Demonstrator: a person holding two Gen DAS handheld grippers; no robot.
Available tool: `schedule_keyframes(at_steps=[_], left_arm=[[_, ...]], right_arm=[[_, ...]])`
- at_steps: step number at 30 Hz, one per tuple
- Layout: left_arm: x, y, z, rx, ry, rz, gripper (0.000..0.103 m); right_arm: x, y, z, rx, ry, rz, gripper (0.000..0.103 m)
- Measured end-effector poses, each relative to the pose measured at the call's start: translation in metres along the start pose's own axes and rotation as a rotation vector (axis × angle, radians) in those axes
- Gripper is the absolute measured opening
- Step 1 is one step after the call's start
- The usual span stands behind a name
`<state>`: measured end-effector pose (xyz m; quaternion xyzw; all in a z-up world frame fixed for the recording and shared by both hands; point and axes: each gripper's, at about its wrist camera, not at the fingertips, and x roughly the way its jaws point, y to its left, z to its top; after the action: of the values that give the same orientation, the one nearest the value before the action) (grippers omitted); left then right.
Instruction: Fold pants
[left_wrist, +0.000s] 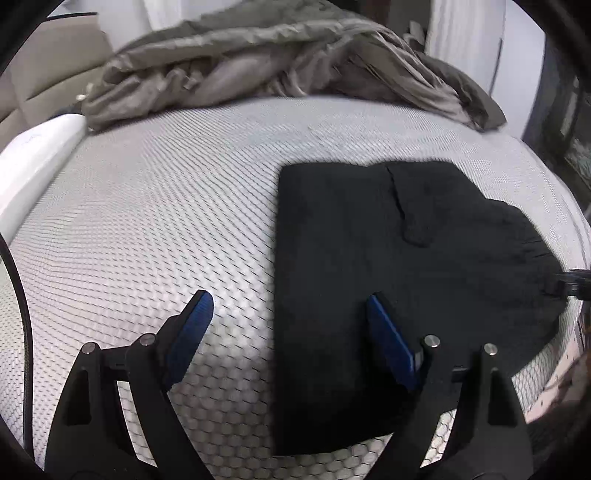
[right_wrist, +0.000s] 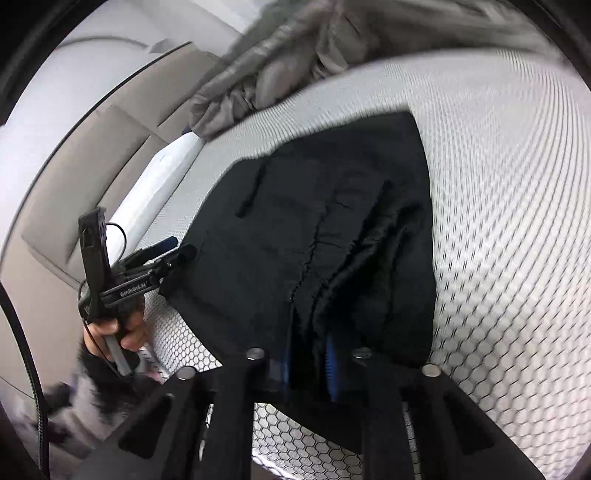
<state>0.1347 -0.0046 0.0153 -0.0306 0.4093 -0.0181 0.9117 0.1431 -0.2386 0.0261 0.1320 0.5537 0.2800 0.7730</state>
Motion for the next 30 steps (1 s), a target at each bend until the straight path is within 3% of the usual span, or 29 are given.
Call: schedule_keyframes(at_steps=[3, 5, 7, 9, 11, 12, 14, 15, 16, 17, 19, 21, 24, 25, 27, 29, 30], left_arm=[[-0.002, 0.020, 0.004, -0.076, 0.000, -0.016, 0.084], [0.000, 0.028, 0.003, -0.114, 0.011, -0.003, 0.084], [0.003, 0.034, 0.002, -0.148, 0.013, 0.003, 0.083], [0.006, 0.037, 0.000, -0.185, 0.015, -0.025, 0.080], [0.012, 0.036, -0.002, -0.199, 0.033, -0.079, 0.064], [0.016, 0.035, -0.003, -0.198, 0.044, -0.099, 0.059], [0.027, 0.028, -0.006, -0.194, 0.096, -0.170, 0.022], [0.029, 0.025, -0.007, -0.200, 0.110, -0.192, 0.020], [0.028, 0.022, -0.006, -0.199, 0.105, -0.184, 0.019], [0.027, 0.020, -0.002, -0.185, 0.102, -0.181, 0.016], [0.023, 0.013, 0.011, -0.120, 0.068, -0.161, 0.016], [0.028, 0.010, 0.015, -0.092, 0.068, -0.108, 0.016], [0.030, 0.010, 0.008, -0.126, 0.092, -0.094, 0.016], [0.023, 0.007, 0.007, -0.110, 0.072, -0.060, 0.016], [0.001, -0.009, 0.007, -0.017, -0.017, 0.047, 0.016], [-0.018, -0.029, 0.004, 0.063, -0.093, 0.034, 0.020], [-0.021, -0.037, 0.003, 0.084, -0.104, -0.017, 0.024]], right_arm=[[-0.018, 0.007, 0.000, -0.046, -0.045, -0.040, 0.012], [-0.002, 0.003, -0.009, -0.109, 0.039, -0.168, 0.019], [0.012, -0.008, -0.014, -0.083, 0.089, -0.185, 0.024], [-0.002, -0.009, -0.011, -0.071, 0.048, -0.129, 0.036], [-0.024, -0.015, -0.008, -0.035, -0.064, -0.125, 0.061], [-0.028, -0.020, -0.006, -0.003, -0.092, -0.142, 0.061], [-0.020, -0.034, -0.003, 0.079, -0.087, -0.120, 0.061], [-0.010, -0.040, -0.001, 0.105, -0.060, -0.111, 0.060], [0.003, -0.046, -0.001, 0.125, -0.030, -0.115, 0.052], [0.012, -0.048, 0.000, 0.134, -0.022, -0.124, 0.037], [0.020, -0.045, 0.011, 0.116, -0.064, -0.172, 0.030], [0.028, -0.037, 0.027, 0.071, -0.098, -0.256, 0.030], [0.033, -0.041, 0.034, 0.066, -0.066, -0.298, 0.045], [0.027, -0.043, 0.032, 0.079, -0.074, -0.308, 0.052], [0.007, -0.039, 0.026, 0.078, -0.127, -0.324, 0.051], [-0.012, -0.022, 0.022, 0.039, -0.190, -0.304, 0.050], [-0.017, -0.005, 0.021, -0.001, -0.216, -0.254, 0.050]])
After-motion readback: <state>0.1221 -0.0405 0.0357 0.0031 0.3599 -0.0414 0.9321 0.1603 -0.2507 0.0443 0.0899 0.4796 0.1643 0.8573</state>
